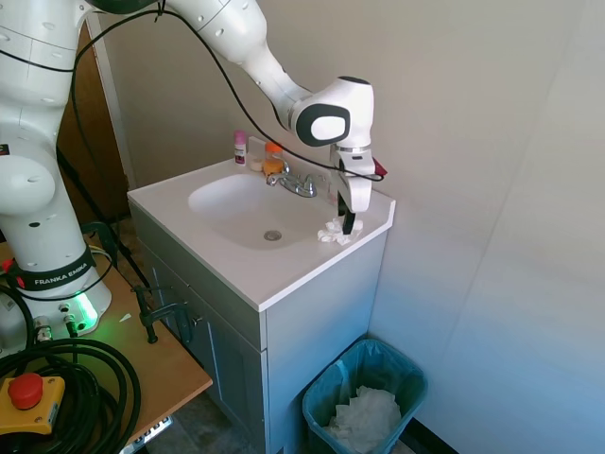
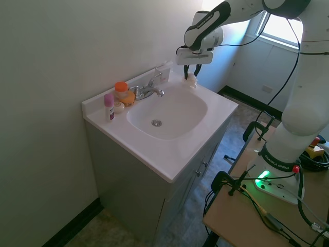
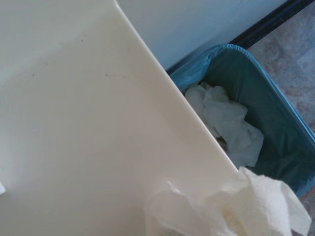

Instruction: Throw the tissue in the trash bin

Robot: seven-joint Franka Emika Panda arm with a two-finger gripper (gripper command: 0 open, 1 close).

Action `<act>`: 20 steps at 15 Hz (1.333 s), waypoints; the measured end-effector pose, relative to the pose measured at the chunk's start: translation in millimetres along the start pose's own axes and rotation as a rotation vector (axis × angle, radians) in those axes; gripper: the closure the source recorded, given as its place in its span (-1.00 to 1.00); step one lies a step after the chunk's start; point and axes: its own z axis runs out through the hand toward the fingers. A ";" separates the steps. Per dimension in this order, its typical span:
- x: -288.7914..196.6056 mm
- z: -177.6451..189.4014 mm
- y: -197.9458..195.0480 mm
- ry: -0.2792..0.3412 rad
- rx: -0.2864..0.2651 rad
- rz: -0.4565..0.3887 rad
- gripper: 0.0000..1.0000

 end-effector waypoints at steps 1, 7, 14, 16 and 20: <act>0.0 0.4 0.3 -0.001 0.000 -0.003 1.00; 3.0 -2.3 1.3 0.007 0.020 -0.012 1.00; 62.6 -45.2 63.0 0.051 0.069 0.087 1.00; 90.3 -36.2 90.2 0.045 0.054 0.136 1.00; 114.3 2.4 109.5 0.029 0.015 0.189 -1.00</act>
